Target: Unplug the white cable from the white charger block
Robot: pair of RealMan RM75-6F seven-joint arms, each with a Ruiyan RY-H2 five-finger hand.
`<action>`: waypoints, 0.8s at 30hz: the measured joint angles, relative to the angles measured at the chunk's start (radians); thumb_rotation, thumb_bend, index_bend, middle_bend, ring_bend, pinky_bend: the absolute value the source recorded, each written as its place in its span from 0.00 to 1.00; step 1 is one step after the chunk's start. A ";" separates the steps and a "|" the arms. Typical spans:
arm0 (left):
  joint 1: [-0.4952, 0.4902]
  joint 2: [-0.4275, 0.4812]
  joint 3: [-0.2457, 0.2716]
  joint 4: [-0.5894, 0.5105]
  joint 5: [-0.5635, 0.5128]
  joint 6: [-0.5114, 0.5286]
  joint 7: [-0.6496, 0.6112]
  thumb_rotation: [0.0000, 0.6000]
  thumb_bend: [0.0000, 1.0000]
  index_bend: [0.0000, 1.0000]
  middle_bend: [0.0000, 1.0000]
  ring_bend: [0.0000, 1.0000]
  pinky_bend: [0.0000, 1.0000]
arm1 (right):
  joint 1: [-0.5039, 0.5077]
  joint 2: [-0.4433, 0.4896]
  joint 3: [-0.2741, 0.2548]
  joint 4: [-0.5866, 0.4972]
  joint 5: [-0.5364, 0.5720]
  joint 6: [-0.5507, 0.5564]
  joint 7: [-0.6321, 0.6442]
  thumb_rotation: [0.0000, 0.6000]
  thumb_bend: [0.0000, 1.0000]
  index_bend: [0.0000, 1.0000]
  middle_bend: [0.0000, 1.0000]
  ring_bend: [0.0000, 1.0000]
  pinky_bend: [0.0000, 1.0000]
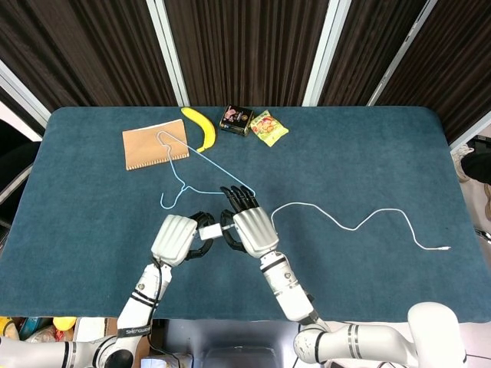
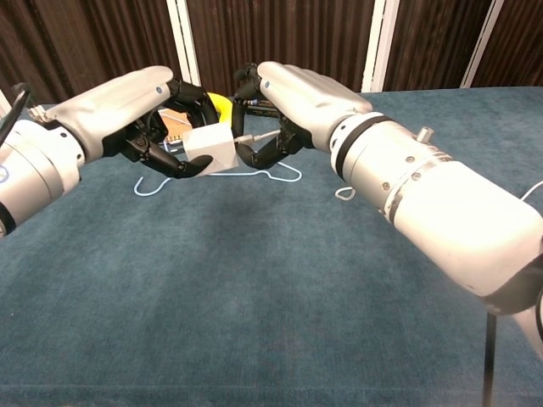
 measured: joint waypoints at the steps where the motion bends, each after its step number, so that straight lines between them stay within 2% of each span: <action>1: 0.000 0.001 0.000 -0.001 0.002 0.001 0.000 1.00 0.56 0.72 0.78 1.00 1.00 | 0.001 -0.001 0.001 0.000 0.001 0.003 -0.001 1.00 0.60 0.80 0.21 0.00 0.00; 5: 0.001 0.004 -0.001 -0.001 0.007 0.005 -0.002 1.00 0.56 0.72 0.78 1.00 1.00 | 0.004 -0.005 0.004 -0.002 0.005 0.017 -0.008 1.00 0.61 0.85 0.23 0.01 0.00; 16: -0.001 0.002 -0.008 0.025 0.004 0.008 -0.005 1.00 0.57 0.72 0.78 1.00 1.00 | 0.001 0.030 0.004 -0.031 0.032 0.047 -0.067 1.00 0.61 0.86 0.24 0.01 0.00; 24: -0.006 0.006 -0.018 0.042 0.004 0.004 -0.017 1.00 0.57 0.72 0.78 1.00 1.00 | -0.016 0.085 0.009 -0.050 0.050 0.058 -0.061 1.00 0.61 0.86 0.24 0.01 0.00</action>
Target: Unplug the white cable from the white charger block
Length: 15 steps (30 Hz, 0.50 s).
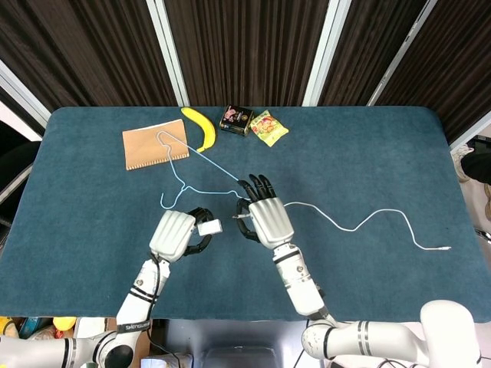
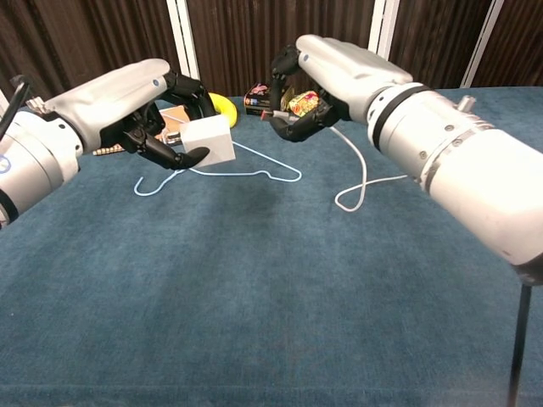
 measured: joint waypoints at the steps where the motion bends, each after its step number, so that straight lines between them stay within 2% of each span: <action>1: 0.000 0.002 -0.001 0.008 0.001 -0.001 -0.004 1.00 0.57 0.72 0.78 1.00 1.00 | -0.005 0.012 -0.003 -0.001 0.000 0.001 0.001 1.00 0.61 0.86 0.24 0.01 0.00; 5: -0.002 0.002 -0.006 0.063 -0.001 -0.013 -0.037 1.00 0.55 0.72 0.78 0.97 1.00 | -0.029 0.062 -0.024 0.004 0.008 0.004 0.000 1.00 0.61 0.86 0.24 0.01 0.00; 10: -0.008 -0.025 -0.001 0.219 -0.021 -0.062 -0.097 1.00 0.52 0.72 0.75 0.79 0.99 | -0.060 0.096 -0.054 0.083 0.027 -0.008 0.034 1.00 0.61 0.86 0.24 0.01 0.00; 12: -0.012 -0.048 0.004 0.303 -0.025 -0.086 -0.130 1.00 0.51 0.71 0.74 0.72 0.93 | -0.067 0.094 -0.061 0.131 0.038 -0.021 0.056 1.00 0.61 0.86 0.24 0.01 0.00; 15: -0.019 -0.081 0.009 0.410 -0.028 -0.121 -0.183 1.00 0.50 0.71 0.74 0.63 0.78 | -0.074 0.083 -0.072 0.224 0.058 -0.053 0.095 1.00 0.61 0.84 0.24 0.01 0.00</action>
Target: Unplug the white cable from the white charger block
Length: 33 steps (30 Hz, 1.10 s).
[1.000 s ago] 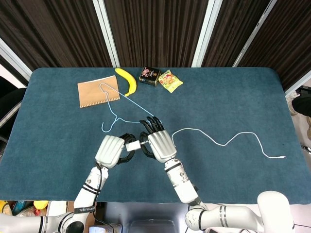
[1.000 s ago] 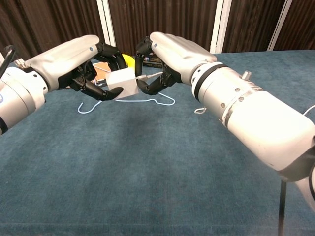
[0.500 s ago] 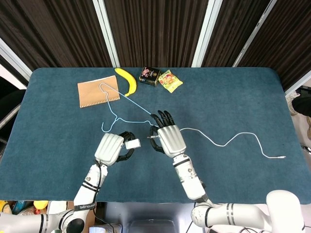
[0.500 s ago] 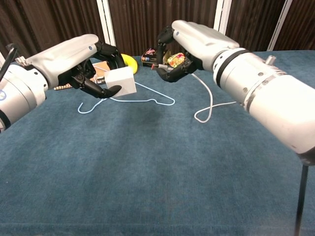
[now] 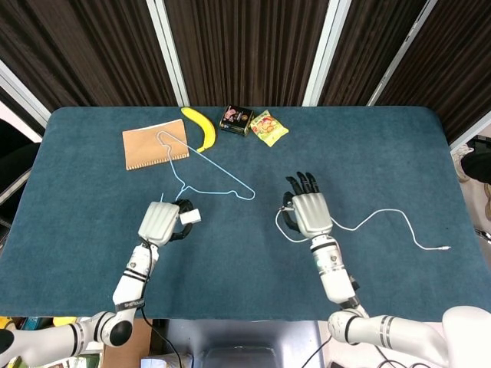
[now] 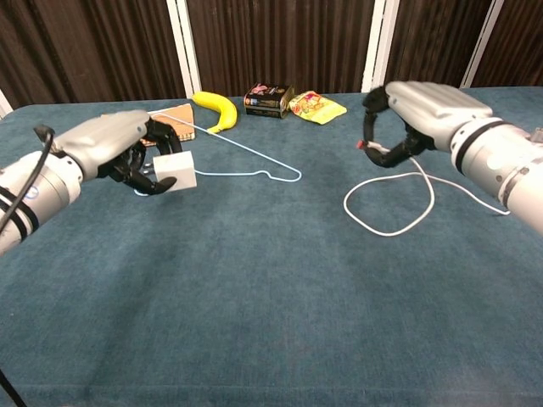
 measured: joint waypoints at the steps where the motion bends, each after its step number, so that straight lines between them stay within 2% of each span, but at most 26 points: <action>1: -0.003 -0.015 0.002 0.043 0.000 -0.017 -0.025 1.00 0.50 0.70 0.73 0.60 0.73 | -0.001 -0.007 -0.003 0.040 0.007 -0.015 0.016 1.00 0.61 0.83 0.24 0.01 0.00; 5: -0.014 -0.060 0.015 0.145 0.012 -0.058 -0.088 1.00 0.50 0.68 0.70 0.54 0.61 | -0.001 -0.038 -0.012 0.162 0.025 -0.068 0.076 1.00 0.61 0.78 0.24 0.01 0.00; 8: -0.020 -0.083 0.030 0.190 0.035 -0.077 -0.110 1.00 0.51 0.63 0.67 0.50 0.57 | 0.000 -0.059 -0.017 0.221 0.030 -0.108 0.126 1.00 0.61 0.74 0.24 0.01 0.00; 10: -0.022 -0.091 0.037 0.201 0.044 -0.083 -0.117 1.00 0.50 0.54 0.59 0.43 0.51 | 0.000 -0.067 -0.020 0.238 0.033 -0.131 0.153 1.00 0.61 0.71 0.24 0.01 0.00; 11: -0.023 -0.092 0.038 0.204 0.046 -0.084 -0.119 1.00 0.49 0.48 0.52 0.39 0.48 | 0.000 -0.069 -0.020 0.241 0.033 -0.137 0.159 1.00 0.61 0.66 0.24 0.01 0.00; 13: -0.024 -0.094 0.043 0.214 0.049 -0.093 -0.121 1.00 0.45 0.28 0.32 0.24 0.39 | 0.000 -0.069 -0.020 0.245 0.036 -0.149 0.175 1.00 0.59 0.53 0.22 0.01 0.00; 16: -0.026 -0.080 0.050 0.210 0.054 -0.119 -0.129 1.00 0.44 0.09 0.14 0.09 0.29 | 0.000 -0.055 -0.023 0.248 0.033 -0.180 0.206 1.00 0.50 0.28 0.13 0.00 0.00; 18: -0.026 -0.065 0.051 0.195 0.056 -0.128 -0.135 1.00 0.44 0.02 0.06 0.03 0.24 | -0.001 -0.037 -0.026 0.239 0.033 -0.192 0.206 1.00 0.44 0.13 0.08 0.00 0.00; 21: -0.022 -0.041 0.050 0.161 0.058 -0.131 -0.143 1.00 0.43 0.00 0.00 0.00 0.20 | -0.006 -0.001 -0.030 0.195 0.030 -0.202 0.204 1.00 0.37 0.01 0.03 0.00 0.00; 27: 0.002 0.040 0.052 0.034 0.089 -0.097 -0.165 1.00 0.41 0.00 0.00 0.00 0.16 | -0.042 0.105 -0.047 0.041 -0.009 -0.170 0.219 1.00 0.32 0.00 0.00 0.00 0.00; 33: 0.069 0.219 0.072 -0.151 0.212 0.040 -0.228 1.00 0.40 0.00 0.00 0.00 0.09 | -0.143 0.298 -0.101 -0.202 -0.101 -0.041 0.220 1.00 0.29 0.00 0.00 0.00 0.00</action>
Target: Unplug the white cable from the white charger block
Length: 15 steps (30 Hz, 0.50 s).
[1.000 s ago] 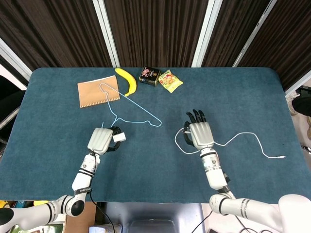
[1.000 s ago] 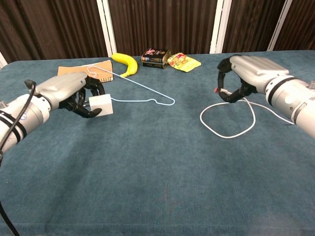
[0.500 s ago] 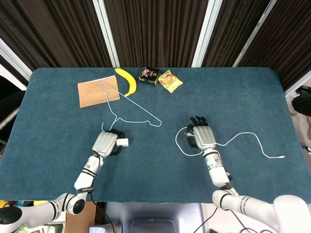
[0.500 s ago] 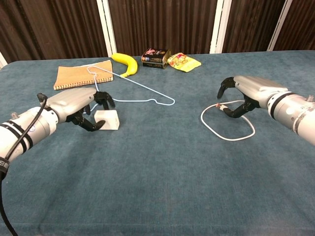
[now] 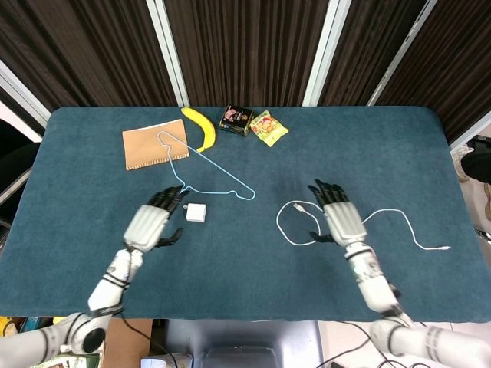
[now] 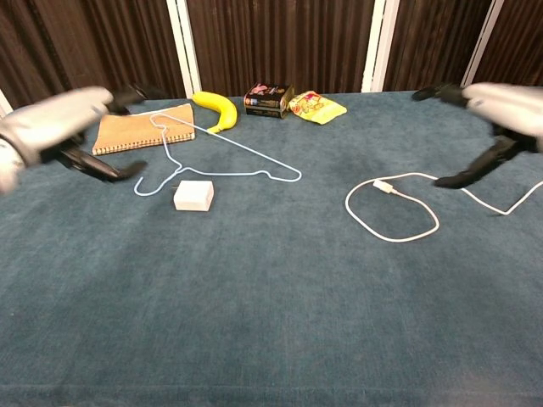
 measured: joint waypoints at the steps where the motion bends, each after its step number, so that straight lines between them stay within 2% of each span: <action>1: 0.021 0.044 0.009 -0.029 0.033 0.037 -0.026 1.00 0.40 0.00 0.00 0.00 0.08 | -0.030 0.050 -0.018 -0.058 -0.022 0.036 -0.004 1.00 0.29 0.00 0.00 0.00 0.00; 4: 0.079 0.130 0.040 -0.068 0.119 0.142 -0.119 1.00 0.39 0.00 0.00 0.00 0.07 | -0.124 0.180 -0.077 -0.196 -0.084 0.146 -0.017 1.00 0.27 0.00 0.00 0.00 0.00; 7: 0.147 0.180 0.088 -0.066 0.210 0.255 -0.235 1.00 0.39 0.00 0.00 0.00 0.07 | -0.229 0.274 -0.143 -0.276 -0.153 0.267 -0.023 1.00 0.27 0.00 0.00 0.00 0.00; 11: 0.250 0.225 0.163 0.008 0.310 0.410 -0.378 1.00 0.40 0.00 0.00 0.00 0.06 | -0.362 0.310 -0.214 -0.289 -0.240 0.414 0.000 1.00 0.27 0.00 0.00 0.00 0.00; 15: 0.347 0.242 0.227 0.136 0.352 0.507 -0.474 1.00 0.41 0.00 0.00 0.00 0.05 | -0.444 0.305 -0.242 -0.228 -0.284 0.510 0.078 1.00 0.27 0.00 0.00 0.00 0.00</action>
